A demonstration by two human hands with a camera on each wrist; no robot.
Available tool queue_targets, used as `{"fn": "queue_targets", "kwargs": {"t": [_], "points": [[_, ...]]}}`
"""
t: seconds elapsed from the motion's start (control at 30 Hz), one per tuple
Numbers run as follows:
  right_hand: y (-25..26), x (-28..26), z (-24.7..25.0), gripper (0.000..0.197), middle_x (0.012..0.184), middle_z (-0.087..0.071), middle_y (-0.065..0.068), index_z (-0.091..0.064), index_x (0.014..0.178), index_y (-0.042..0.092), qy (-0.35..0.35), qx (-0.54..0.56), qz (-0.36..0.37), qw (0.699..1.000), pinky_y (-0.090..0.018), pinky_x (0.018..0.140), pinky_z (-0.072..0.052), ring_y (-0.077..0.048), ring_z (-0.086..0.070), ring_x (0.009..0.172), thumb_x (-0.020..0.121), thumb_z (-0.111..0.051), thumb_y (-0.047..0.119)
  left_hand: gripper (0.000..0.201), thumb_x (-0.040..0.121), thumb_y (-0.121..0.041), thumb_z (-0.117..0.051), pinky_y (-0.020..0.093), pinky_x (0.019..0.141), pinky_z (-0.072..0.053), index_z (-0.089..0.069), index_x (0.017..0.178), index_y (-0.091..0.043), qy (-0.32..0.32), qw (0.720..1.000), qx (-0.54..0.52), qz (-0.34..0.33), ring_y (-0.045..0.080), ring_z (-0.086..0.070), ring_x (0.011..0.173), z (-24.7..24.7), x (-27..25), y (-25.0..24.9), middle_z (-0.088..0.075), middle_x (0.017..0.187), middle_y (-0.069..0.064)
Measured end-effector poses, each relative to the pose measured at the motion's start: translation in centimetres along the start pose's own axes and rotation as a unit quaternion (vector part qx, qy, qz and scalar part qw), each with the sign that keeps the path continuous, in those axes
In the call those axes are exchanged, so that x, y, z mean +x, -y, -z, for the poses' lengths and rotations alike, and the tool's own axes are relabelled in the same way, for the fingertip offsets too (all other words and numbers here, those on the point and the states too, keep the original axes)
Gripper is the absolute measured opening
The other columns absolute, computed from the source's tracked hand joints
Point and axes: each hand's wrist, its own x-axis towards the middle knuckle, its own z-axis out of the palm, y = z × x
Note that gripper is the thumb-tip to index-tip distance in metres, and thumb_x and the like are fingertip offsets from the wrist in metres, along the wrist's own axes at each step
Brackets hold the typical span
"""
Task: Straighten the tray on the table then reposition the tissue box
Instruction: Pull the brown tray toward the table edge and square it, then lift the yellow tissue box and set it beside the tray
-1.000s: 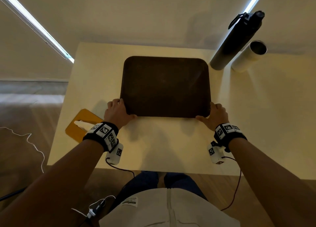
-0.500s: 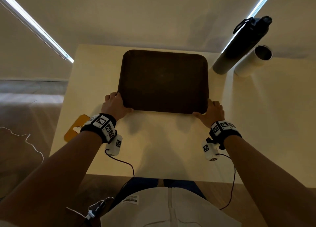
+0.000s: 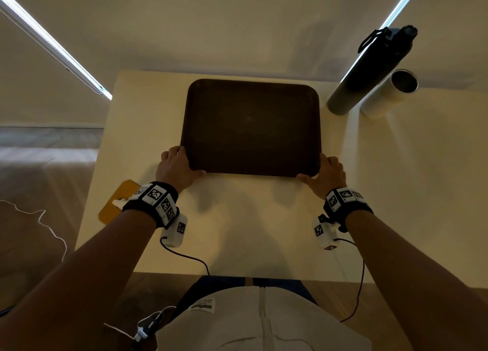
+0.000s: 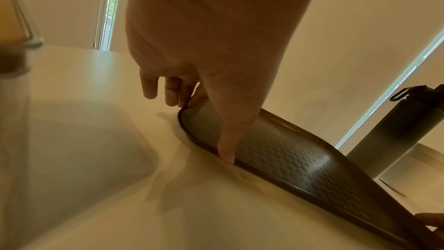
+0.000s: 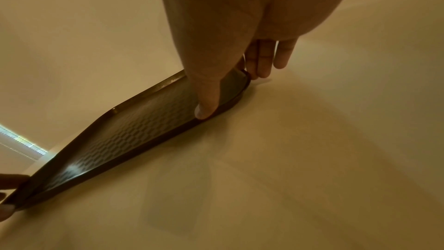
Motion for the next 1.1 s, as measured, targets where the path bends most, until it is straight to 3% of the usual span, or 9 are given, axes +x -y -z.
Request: {"fn": "queue_targets", "kwargs": {"t": [0.17,0.3,0.4,0.5,0.6,0.8,0.87,0.93,1.1], "points": [[-0.2,0.0,0.0,0.092,0.143,-0.036,-0.018,-0.028,0.147,0.01,0.004,-0.001,0.007,1.0,-0.051,0.107,-0.034,-0.04,-0.037,0.129,0.079,-0.067,0.058,0.09,0.079,-0.052,-0.075,0.051,0.112,-0.038,-0.039,0.146,-0.005,-0.001,1.0,-0.014,-0.001,0.041,-0.033,0.14,-0.1,-0.2,0.0,-0.037,0.154,0.018],[-0.2,-0.5,0.3,0.091,0.148,-0.026,-0.014,-0.032,0.145,0.014,-0.017,-0.012,0.032,0.999,-0.052,0.109,-0.032,-0.039,-0.026,0.135,0.076,-0.066,0.062,0.098,0.083,-0.057,-0.069,0.051,0.12,-0.025,-0.026,0.155,-0.006,-0.005,1.0,-0.014,-0.011,0.039,-0.023,0.148,0.0,-1.1,-0.3,-0.028,0.16,0.02],[0.6,-1.2,0.9,0.088,0.152,-0.018,-0.01,-0.029,0.148,0.019,-0.052,-0.006,0.094,0.994,-0.053,0.112,-0.026,-0.037,-0.015,0.14,0.079,-0.064,0.061,0.095,0.088,-0.058,-0.063,0.049,0.122,-0.022,-0.022,0.157,-0.009,-0.027,0.998,-0.023,-0.059,0.036,-0.02,0.15,0.9,-3.2,-0.8,-0.025,0.163,0.017],[2.5,-2.4,1.4,0.076,0.149,-0.021,-0.007,-0.036,0.144,0.023,-0.055,0.017,0.174,0.983,-0.052,0.113,-0.025,-0.034,-0.017,0.139,0.081,-0.063,0.057,0.085,0.089,-0.053,-0.064,0.047,0.12,-0.027,-0.032,0.155,-0.01,-0.078,0.99,-0.044,-0.107,0.033,-0.03,0.146,1.8,-6.7,-0.3,-0.035,0.159,0.014],[4.7,-3.9,1.1,0.064,0.145,-0.029,-0.006,-0.043,0.139,0.026,-0.049,0.02,0.285,0.957,-0.051,0.112,-0.029,-0.03,-0.022,0.135,0.084,-0.062,0.053,0.076,0.088,-0.046,-0.069,0.048,0.115,-0.031,-0.042,0.149,-0.009,-0.124,0.984,-0.063,-0.11,0.035,-0.039,0.14,1.9,-10.5,1.8,-0.045,0.152,0.015],[10.9,-7.3,-1.6,0.053,0.134,-0.041,-0.006,-0.051,0.134,0.02,0.031,0.056,0.448,0.892,-0.046,0.105,-0.04,-0.023,-0.04,0.124,0.088,-0.061,0.044,0.07,0.086,-0.042,-0.072,0.054,0.111,-0.036,-0.047,0.144,-0.012,-0.169,0.979,-0.107,-0.04,0.037,-0.04,0.138,1.0,-17.0,8.1,-0.046,0.15,0.013],[13.3,-8.7,-2.9,0.052,0.135,-0.041,-0.003,-0.05,0.135,0.021,0.085,0.08,0.456,0.882,-0.041,0.104,-0.042,-0.019,-0.043,0.123,0.089,-0.061,0.041,0.074,0.087,-0.05,-0.068,0.055,0.111,-0.036,-0.044,0.147,-0.015,-0.156,0.979,-0.127,-0.024,0.037,-0.038,0.139,0.6,-18.3,10.8,-0.041,0.153,0.013],[15.7,-10.1,-4.3,0.051,0.137,-0.041,0.0,-0.048,0.136,0.024,0.142,0.094,0.446,0.879,-0.037,0.102,-0.044,-0.016,-0.047,0.122,0.09,-0.062,0.04,0.081,0.084,-0.064,-0.061,0.057,0.109,-0.039,-0.041,0.148,-0.018,-0.154,0.977,-0.137,-0.055,0.036,-0.041,0.138,0.4,-18.9,13.5,-0.041,0.152,0.013],[21.6,-12.6,-8.8,0.07,0.14,-0.038,0.002,-0.036,0.144,0.025,0.209,0.086,0.412,0.883,-0.038,0.099,-0.047,-0.015,-0.05,0.121,0.085,-0.069,0.041,0.113,0.066,-0.078,-0.066,0.044,0.114,-0.029,-0.028,0.157,-0.021,-0.09,0.98,-0.129,-0.119,0.028,-0.029,0.145,1.4,-17.1,19.4,-0.029,0.16,0.006]]}}
